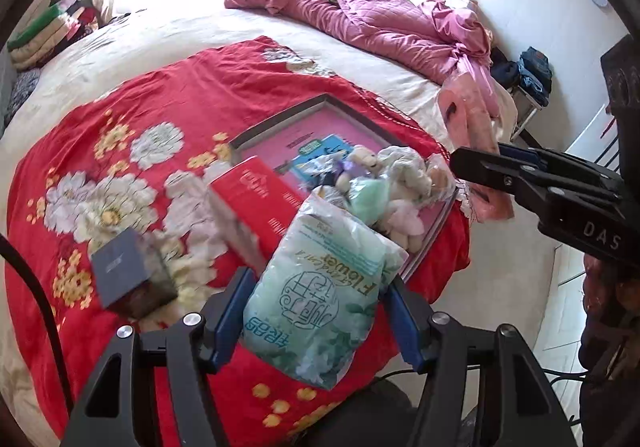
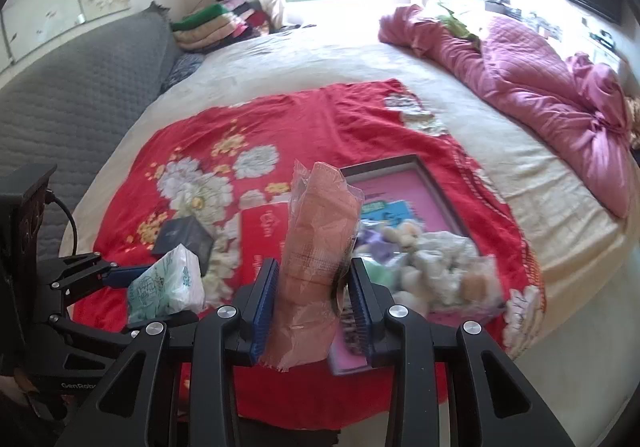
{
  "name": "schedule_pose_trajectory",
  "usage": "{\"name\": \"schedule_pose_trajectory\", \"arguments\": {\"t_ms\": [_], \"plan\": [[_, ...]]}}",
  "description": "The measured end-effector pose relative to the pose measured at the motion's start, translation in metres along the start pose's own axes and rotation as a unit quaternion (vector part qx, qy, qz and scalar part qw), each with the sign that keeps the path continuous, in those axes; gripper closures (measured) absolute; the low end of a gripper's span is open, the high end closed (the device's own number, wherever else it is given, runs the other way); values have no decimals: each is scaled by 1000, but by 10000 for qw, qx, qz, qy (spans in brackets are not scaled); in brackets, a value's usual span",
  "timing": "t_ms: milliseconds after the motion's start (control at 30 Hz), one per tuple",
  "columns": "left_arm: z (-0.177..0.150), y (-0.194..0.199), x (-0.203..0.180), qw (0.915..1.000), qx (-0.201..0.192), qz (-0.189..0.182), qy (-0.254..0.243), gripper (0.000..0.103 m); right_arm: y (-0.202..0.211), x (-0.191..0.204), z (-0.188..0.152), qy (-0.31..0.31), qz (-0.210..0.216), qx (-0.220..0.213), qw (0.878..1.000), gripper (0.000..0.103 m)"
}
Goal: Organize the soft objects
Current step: 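Carry the tissue packet and pink bagged item over the pink tray with both tools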
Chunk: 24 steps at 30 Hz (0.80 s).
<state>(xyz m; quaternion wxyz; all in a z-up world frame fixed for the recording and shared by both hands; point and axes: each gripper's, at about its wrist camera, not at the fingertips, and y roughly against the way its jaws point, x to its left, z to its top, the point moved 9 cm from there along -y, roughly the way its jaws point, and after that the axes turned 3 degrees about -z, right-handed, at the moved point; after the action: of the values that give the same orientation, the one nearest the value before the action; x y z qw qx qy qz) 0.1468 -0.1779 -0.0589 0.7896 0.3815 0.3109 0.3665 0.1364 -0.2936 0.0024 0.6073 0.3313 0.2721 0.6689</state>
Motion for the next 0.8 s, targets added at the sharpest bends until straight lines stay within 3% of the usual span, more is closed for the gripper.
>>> {"name": "schedule_pose_trajectory", "arguments": {"t_ms": [333,800], "plan": [[18,-49,-49,9989,297,22,-366,39,10,-60,-1,-277,-232,-46,9993,67],[20,-112,-71,9958,708,15,-577,39,-20,-91,-5,-263,-236,208,9992,67]]}}
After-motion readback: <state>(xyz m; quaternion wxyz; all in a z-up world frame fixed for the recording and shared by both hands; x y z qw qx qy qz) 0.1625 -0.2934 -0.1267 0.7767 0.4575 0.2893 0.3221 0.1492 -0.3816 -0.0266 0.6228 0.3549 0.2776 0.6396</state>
